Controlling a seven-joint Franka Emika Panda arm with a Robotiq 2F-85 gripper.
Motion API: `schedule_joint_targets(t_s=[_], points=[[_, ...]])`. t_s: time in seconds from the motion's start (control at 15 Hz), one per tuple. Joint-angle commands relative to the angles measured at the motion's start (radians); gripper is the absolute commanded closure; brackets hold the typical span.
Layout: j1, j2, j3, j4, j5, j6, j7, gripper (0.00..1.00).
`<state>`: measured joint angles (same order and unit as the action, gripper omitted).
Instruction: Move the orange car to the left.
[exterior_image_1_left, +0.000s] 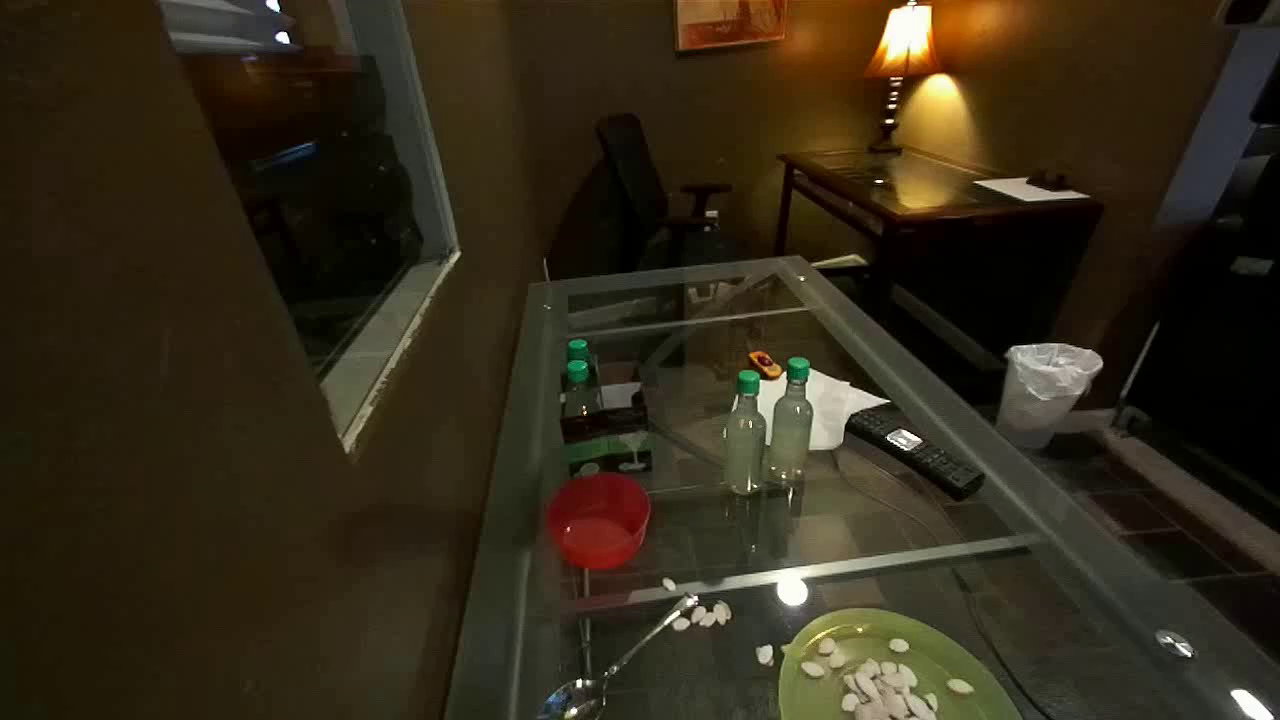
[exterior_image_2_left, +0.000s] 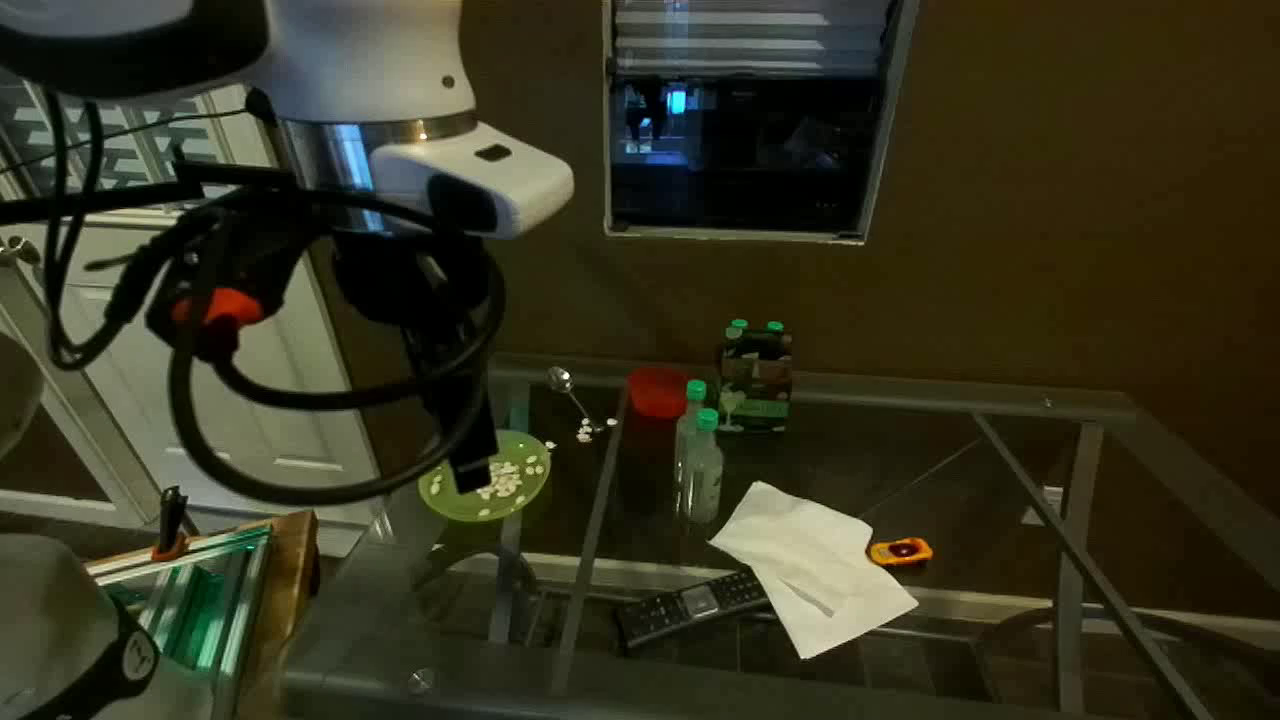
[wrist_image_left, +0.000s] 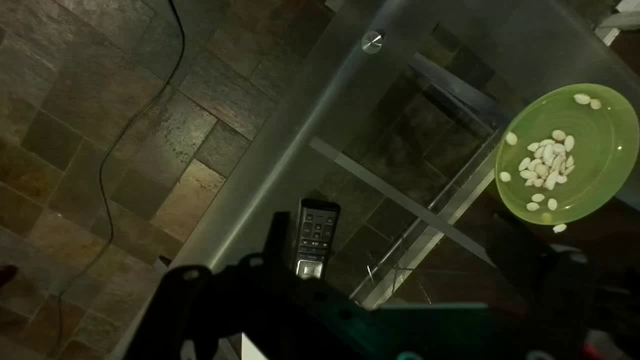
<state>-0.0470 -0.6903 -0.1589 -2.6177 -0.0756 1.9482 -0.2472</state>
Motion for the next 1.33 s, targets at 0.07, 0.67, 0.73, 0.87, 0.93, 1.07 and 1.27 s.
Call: schedule_joint_targets(t_s=[0.07, 0.67, 0.73, 0.87, 0.93, 1.07, 1.27], points=[[-0.003, 0.001, 0.003, 0.002, 0.003, -0.002, -0.002, 0.0], [-0.012, 0.061, -0.004, 0.025, 0.001, 0.028, 0.015, 0.0], [-0.018, 0.093, -0.006, 0.033, -0.008, 0.063, 0.021, 0.0], [-0.031, 0.184, -0.012, 0.068, -0.002, 0.128, 0.05, 0.0], [-0.034, 0.235, -0.015, 0.088, 0.0, 0.166, 0.053, 0.0], [-0.038, 0.349, -0.018, 0.144, 0.016, 0.235, 0.07, 0.0], [-0.028, 0.52, -0.011, 0.251, 0.056, 0.312, 0.098, 0.0]])
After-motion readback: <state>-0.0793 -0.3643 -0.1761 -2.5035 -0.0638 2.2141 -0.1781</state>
